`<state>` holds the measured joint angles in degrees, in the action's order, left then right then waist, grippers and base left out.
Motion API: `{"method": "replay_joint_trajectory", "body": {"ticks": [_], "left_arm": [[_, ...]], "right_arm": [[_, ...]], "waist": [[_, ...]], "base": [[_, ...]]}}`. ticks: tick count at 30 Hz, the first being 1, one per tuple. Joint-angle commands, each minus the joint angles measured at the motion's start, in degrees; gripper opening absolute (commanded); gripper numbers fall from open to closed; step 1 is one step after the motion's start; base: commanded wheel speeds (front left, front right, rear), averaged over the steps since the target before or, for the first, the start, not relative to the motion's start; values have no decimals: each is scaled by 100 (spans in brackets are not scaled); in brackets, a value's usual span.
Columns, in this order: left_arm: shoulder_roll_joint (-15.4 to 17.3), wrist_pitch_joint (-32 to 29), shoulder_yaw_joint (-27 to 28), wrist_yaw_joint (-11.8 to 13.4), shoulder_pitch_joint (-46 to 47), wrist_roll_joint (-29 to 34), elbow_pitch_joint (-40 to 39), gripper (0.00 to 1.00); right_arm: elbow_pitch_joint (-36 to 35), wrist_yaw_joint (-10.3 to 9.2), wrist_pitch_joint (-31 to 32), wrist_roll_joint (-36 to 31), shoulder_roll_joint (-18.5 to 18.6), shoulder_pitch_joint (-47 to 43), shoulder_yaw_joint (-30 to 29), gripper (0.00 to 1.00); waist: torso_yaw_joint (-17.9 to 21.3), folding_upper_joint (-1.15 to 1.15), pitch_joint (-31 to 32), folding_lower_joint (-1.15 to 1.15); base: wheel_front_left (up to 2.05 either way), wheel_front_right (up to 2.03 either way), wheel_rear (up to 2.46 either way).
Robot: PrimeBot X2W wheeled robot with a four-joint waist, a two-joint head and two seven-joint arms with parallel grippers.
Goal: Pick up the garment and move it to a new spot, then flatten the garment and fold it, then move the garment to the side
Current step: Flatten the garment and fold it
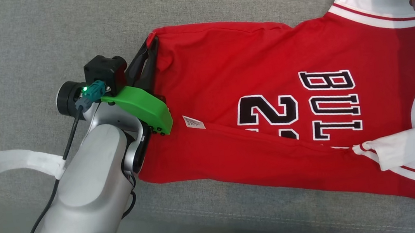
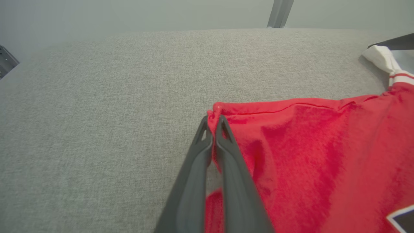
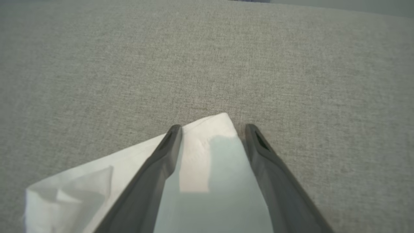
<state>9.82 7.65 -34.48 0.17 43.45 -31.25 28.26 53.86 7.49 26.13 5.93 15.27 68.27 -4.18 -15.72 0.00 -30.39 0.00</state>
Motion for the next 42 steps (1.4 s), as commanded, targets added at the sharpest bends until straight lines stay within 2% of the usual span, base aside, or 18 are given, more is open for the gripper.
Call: {"method": "replay_joint_trajectory", "body": {"ticks": [1, 2, 4, 6, 7, 16, 20, 24, 29, 30, 37, 42], "left_arm": [[-24, 38, 6, -13, 127, -29, 22, 0], [-22, 50, 5, -12, 131, -28, 48, 0], [-18, 55, 7, -20, 144, -34, 90, 0], [3, 73, 18, -25, 177, -45, 119, 0], [18, 80, 22, -28, 188, -51, 137, 0], [149, -18, 148, -167, 218, -308, 535, 0], [214, -32, 237, -262, 258, -434, 790, 0], [355, -4, 364, -322, 270, -577, 1045, 0], [536, 20, 446, -366, 142, -670, 1298, 0], [536, 20, 446, -366, 142, -670, 1298, 0], [769, 140, 492, -426, -221, -746, 1403, 0], [993, 380, 536, -421, -779, -805, 1156, 0]], "right_arm": [[113, 0, 12, -35, -10, -12, 7, 100], [173, 0, -11, -45, -22, 3, 18, 93], [272, 0, -40, -54, -48, 17, 70, 43], [347, 0, -80, -44, -64, 31, 140, 19], [374, 0, -116, -52, -55, 44, 198, 0], [498, -5, -684, 208, -127, 153, 516, 0], [378, -4, -946, 611, -164, 135, 726, 0], [60, -5, -1123, 1134, -104, -174, 1194, 0], [-733, -4, -1247, 2020, 138, -762, 1789, 0], [-733, -4, -1247, 2020, 138, -762, 1789, 0], [-2334, -3, -1367, 3078, 671, -2029, 2385, 0], [-3645, -2, -1406, 3547, 978, -3216, 2374, 0]], "waist": [[4, 0, -9, 0], [10, 0, -12, 0], [29, 0, -15, 0], [60, 0, -20, 0], [80, 0, -18, 0], [325, 0, 194, 0], [484, 0, 356, 0], [683, 0, 553, 0], [957, 0, 819, 0], [957, 0, 819, 0], [1291, 0, 1261, 0], [1512, 0, 1592, 0]], "base": [[0, 0, 0], [0, 0, 0], [0, 0, 0], [0, 0, 0], [0, 0, 0], [0, 0, 0], [0, 0, 0], [0, 0, 0], [0, 0, 0], [0, 0, 0], [0, 0, 0], [0, 0, 0]]}}
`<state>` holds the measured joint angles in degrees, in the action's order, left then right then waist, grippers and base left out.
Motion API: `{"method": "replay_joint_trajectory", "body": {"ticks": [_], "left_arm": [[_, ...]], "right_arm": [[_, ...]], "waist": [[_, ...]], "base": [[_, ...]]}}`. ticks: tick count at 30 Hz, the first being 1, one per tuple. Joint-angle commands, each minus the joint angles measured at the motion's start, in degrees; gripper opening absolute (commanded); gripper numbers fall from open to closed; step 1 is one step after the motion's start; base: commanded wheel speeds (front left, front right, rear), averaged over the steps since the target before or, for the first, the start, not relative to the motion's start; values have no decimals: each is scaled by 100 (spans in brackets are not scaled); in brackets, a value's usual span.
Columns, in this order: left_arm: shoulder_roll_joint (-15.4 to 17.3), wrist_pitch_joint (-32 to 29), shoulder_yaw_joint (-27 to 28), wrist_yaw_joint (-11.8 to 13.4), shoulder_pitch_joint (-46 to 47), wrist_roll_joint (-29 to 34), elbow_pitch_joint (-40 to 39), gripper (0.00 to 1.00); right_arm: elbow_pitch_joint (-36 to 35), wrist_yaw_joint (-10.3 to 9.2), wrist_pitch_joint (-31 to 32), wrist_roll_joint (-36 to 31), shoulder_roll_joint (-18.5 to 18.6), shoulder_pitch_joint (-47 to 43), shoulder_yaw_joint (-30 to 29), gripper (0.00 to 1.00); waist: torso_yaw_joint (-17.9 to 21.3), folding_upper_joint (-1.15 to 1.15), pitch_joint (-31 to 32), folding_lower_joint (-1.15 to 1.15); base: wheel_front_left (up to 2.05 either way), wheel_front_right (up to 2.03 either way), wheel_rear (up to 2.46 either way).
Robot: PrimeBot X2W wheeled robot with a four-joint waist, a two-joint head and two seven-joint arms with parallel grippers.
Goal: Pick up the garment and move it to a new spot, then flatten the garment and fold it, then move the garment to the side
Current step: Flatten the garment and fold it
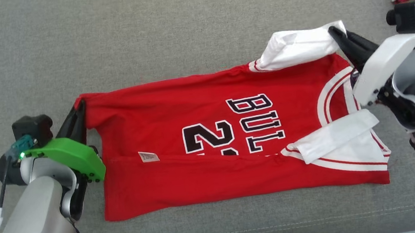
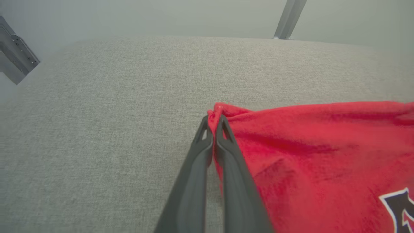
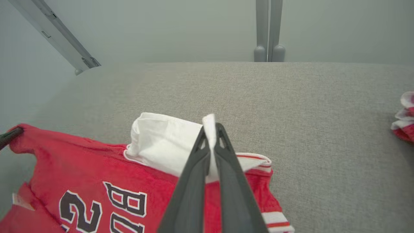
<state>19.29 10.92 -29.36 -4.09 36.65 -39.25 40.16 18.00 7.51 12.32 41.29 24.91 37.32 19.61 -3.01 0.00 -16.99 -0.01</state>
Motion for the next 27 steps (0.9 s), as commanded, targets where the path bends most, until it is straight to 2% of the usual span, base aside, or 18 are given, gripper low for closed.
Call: {"method": "replay_joint_trajectory", "body": {"ticks": [1, 8, 17, 22, 27], "left_arm": [[89, 90, 19, 18, -215, 13, -110, 0], [352, 330, 101, 267, -1202, 95, -1054, 0], [521, 414, 473, 817, -2510, -3, -2424, 0], [484, 386, 458, 909, -2753, -67, -2494, 0], [373, 384, 422, 808, -2583, -92, -2096, 0]], "right_arm": [[-244, -4, -20, 41, 28, -323, -31, 0], [-1240, -3, 23, 19, -80, -1544, -316, 0], [-1671, -2, 37, -193, -344, -2395, -694, 0], [-1576, -2, -72, -320, -427, -2649, -664, 0], [-1253, -3, -343, -618, -471, -2738, -462, 0]], "waist": [[280, 0, 294, 1], [472, 0, 416, 1], [514, 0, 430, 1], [457, 0, 450, 1], [469, 0, 470, 1]], "base": [[0, 0, 0], [0, 0, 0], [0, 0, 0], [0, 0, 0], [0, 0, 0]]}}
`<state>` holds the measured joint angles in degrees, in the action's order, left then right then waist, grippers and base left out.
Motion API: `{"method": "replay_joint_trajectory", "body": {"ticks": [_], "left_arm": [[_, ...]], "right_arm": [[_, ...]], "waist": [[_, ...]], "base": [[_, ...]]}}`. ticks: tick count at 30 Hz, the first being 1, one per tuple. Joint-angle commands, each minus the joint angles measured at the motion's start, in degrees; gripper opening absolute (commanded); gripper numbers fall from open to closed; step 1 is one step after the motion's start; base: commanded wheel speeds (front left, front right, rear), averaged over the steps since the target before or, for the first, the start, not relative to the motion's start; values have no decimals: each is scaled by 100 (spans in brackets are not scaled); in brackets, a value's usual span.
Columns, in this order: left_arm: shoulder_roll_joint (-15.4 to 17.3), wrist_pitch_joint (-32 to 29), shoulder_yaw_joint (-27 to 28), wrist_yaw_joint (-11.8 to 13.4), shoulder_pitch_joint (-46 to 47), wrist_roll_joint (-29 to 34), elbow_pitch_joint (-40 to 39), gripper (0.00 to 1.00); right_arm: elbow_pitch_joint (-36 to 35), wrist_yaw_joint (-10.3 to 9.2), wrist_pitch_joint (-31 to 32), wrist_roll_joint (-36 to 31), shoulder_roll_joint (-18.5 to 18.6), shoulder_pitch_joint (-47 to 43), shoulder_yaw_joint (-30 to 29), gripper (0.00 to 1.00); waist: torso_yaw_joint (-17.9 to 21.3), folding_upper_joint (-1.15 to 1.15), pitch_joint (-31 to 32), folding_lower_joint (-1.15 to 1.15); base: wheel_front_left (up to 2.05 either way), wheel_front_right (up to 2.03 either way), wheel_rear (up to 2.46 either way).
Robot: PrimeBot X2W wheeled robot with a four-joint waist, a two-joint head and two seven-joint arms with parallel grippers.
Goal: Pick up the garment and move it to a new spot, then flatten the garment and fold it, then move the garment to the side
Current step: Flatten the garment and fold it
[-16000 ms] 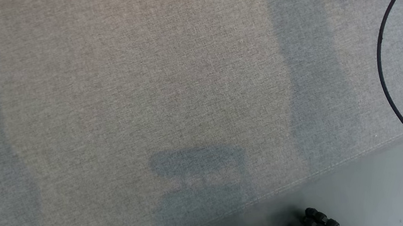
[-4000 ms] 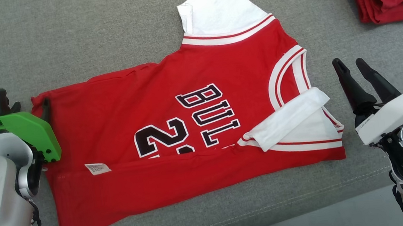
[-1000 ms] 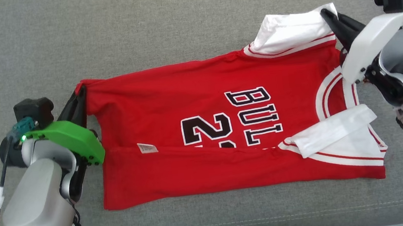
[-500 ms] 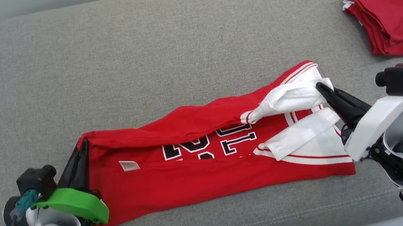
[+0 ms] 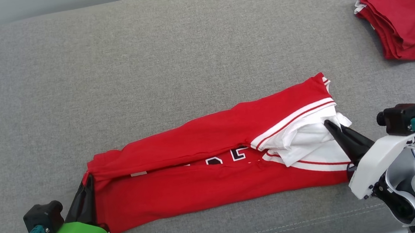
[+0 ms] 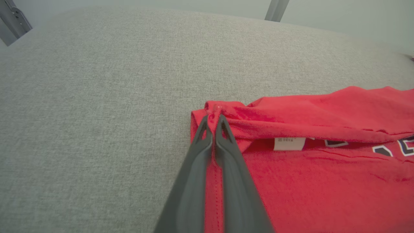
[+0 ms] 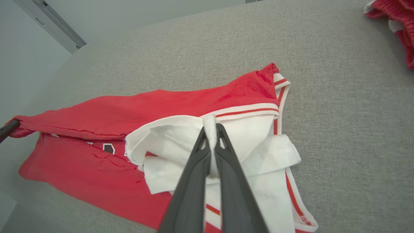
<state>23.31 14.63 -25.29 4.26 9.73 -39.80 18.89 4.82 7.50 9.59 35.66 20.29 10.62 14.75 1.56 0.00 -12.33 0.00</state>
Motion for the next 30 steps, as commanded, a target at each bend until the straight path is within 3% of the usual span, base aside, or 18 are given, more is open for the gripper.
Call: {"method": "replay_joint_trajectory", "body": {"ticks": [1, 6, 7, 9, 10, 11, 12, 18, 30], "left_arm": [[-41, 18, 10, -39, 123, -31, 117, 0], [-119, 38, 19, -130, 139, -7, 388, 0], [-135, 44, 26, -139, 141, 6, 440, 15], [-166, 50, 49, -169, 96, 20, 500, 72], [-173, 55, 69, -180, 56, 20, 511, 100], [-182, 57, 89, -185, 7, 11, 517, 100], [-192, 59, 115, -187, -44, -4, 508, 100], [-240, 55, 311, -102, -458, -19, 167, 100], [-250, 52, 695, 360, -1291, 261, -1139, 100]], "right_arm": [[147, -1, -138, -127, -12, -71, 73, 0], [435, -2, -407, -300, -34, -79, 294, 0], [492, -1, -473, -321, -33, -92, 338, 13], [578, -1, -585, -317, -31, -112, 444, 41], [606, -2, -643, -303, -15, -118, 510, 64], [622, -1, -701, -314, 34, -120, 586, 94], [637, -2, -754, -346, 86, -124, 658, 100], [685, -1, -1037, -417, 367, -291, 948, 100], [526, -2, -1105, -357, 547, -847, 443, 100]], "waist": [[24, 0, 7, 0], [77, 0, 24, 0], [89, 0, 30, 0], [112, 0, 47, 0], [125, 0, 57, 0], [136, 0, 68, 0], [148, 0, 77, 0], [206, 0, 166, 0], [366, 0, 416, 0]], "base": [[0, 0, 0], [0, 0, 0], [0, 0, 0], [0, 0, 0], [0, 0, 0], [0, 0, 0], [0, 0, 0], [0, 0, 0], [0, 0, 0]]}}
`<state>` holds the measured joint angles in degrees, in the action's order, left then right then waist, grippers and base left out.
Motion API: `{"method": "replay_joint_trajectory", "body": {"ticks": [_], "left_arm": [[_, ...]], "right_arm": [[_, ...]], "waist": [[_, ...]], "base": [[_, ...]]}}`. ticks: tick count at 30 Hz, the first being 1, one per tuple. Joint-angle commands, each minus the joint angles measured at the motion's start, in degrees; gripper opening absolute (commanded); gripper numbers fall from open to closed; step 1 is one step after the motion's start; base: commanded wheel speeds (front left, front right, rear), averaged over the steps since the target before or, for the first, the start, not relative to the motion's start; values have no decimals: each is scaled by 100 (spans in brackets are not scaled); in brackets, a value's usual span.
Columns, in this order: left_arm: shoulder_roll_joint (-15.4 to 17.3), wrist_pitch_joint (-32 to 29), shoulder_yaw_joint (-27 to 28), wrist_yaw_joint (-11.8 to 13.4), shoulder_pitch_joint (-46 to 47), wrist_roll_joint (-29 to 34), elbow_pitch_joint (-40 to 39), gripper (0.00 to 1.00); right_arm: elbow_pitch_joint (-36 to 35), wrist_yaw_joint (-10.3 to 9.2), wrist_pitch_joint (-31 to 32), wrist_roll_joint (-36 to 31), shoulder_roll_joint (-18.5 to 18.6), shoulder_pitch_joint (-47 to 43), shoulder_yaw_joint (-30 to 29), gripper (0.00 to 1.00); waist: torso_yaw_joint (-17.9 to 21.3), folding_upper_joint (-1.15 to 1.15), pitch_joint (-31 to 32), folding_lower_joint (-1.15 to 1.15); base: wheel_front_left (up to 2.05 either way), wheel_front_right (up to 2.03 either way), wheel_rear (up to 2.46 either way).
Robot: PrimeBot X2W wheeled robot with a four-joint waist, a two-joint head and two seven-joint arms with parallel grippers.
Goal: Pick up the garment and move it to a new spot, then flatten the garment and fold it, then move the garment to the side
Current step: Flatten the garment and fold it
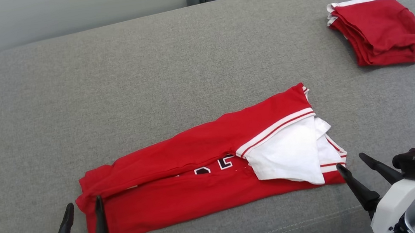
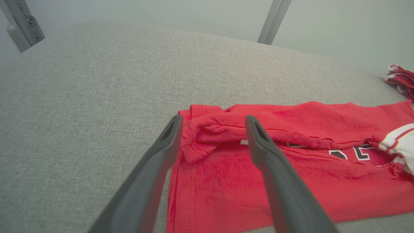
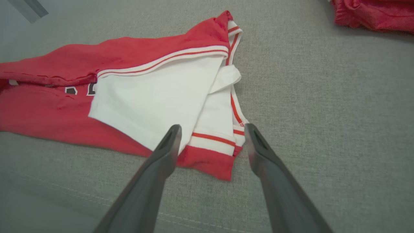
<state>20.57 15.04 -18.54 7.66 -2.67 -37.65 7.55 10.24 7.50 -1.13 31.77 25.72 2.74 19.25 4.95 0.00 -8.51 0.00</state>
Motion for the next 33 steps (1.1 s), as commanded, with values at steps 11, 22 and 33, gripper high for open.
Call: {"method": "replay_joint_trajectory", "body": {"ticks": [11, 22, 33], "left_arm": [[55, -24, 5, 157, 87, 237, -527, 100], [-111, -137, -276, 264, 328, 420, -692, 100], [-223, -100, -347, 301, 371, 435, -756, 100]], "right_arm": [[-673, -1, 125, 93, -140, -178, -716, 100], [-92, -1, 1018, -248, -613, 560, -1251, 100], [1786, -1, 1758, -214, -929, 1588, -1277, 100]], "waist": [[59, 0, 263, 0], [-262, 0, 416, 0], [-951, 0, 295, 0]], "base": [[0, 0, 0], [0, 0, 0], [0, 0, 0]]}}
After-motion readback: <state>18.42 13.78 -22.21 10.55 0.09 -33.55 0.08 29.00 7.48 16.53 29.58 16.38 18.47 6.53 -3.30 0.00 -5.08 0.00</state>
